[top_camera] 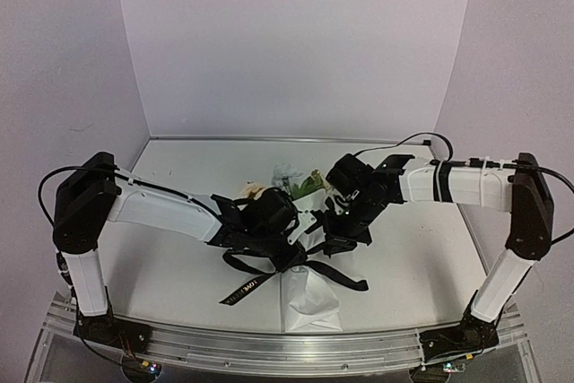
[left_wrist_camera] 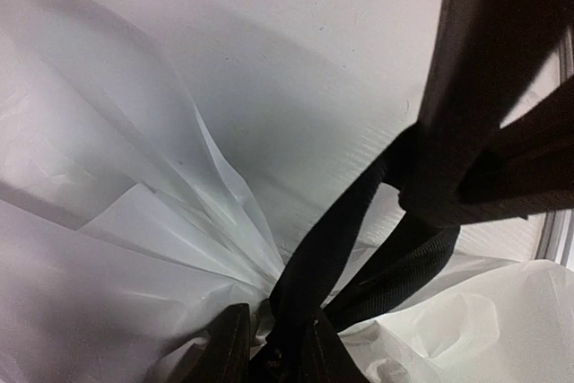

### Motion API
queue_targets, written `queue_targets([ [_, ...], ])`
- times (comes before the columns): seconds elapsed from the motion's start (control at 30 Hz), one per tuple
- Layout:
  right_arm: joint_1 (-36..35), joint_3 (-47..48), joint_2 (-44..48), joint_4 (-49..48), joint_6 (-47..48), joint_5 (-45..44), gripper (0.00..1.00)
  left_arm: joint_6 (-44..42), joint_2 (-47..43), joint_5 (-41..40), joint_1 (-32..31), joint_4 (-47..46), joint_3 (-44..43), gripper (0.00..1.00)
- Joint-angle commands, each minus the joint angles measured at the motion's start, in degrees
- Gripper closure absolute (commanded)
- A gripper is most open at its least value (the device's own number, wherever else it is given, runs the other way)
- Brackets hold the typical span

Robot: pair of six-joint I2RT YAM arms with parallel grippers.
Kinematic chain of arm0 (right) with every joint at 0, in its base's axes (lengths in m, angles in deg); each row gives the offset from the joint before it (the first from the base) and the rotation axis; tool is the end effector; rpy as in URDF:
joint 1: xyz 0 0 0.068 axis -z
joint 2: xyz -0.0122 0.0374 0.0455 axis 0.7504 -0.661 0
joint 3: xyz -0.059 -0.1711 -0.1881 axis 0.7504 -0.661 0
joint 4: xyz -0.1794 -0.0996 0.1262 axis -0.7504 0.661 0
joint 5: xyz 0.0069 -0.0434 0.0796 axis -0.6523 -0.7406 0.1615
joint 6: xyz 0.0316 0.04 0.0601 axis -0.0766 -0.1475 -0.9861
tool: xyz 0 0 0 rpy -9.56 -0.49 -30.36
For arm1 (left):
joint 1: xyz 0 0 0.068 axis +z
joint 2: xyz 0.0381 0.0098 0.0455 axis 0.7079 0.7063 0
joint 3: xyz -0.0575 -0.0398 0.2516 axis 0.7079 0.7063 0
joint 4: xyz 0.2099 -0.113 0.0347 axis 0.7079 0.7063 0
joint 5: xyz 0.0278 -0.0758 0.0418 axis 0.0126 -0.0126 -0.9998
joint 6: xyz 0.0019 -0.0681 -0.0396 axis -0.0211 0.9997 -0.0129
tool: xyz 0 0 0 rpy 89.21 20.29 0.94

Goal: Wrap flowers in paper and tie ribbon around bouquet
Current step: Tie the half-tied ribbon around the folded bouquet.

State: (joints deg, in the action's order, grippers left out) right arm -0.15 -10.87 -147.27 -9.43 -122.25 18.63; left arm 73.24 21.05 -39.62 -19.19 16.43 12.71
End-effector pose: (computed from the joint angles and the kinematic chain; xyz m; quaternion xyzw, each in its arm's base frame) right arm 0.2039 0.2693 0.1899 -0.0829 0.9624 0.2588 0.0025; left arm 0.1695 -0.3627 0.1478 0.4792 0.8048 -0.2239 0.2693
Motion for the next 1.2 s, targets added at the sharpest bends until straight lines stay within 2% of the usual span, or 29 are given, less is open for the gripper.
queue_targets([
  [0.0, 0.6, 1.4, 0.0, 0.6, 0.8, -0.2, 1.00, -1.2, 2.6, -2.8, -1.0, 2.6, -2.7, 0.83],
  [0.23, 1.8, 0.8, 1.4, 0.7, 1.5, -1.1, 1.00, -1.2, 3.1, -5.2, -1.6, 4.5, -2.2, 0.96],
  [0.37, 2.4, -0.1, 2.5, 0.9, 2.3, -2.2, 1.00, -1.4, 2.1, -5.8, -1.6, 4.5, -0.8, 0.98],
  [1.17, 7.1, -7.5, 9.2, 1.7, 4.4, -5.3, 1.00, -2.0, -0.7, -5.5, -1.6, 3.9, 4.0, 1.00],
])
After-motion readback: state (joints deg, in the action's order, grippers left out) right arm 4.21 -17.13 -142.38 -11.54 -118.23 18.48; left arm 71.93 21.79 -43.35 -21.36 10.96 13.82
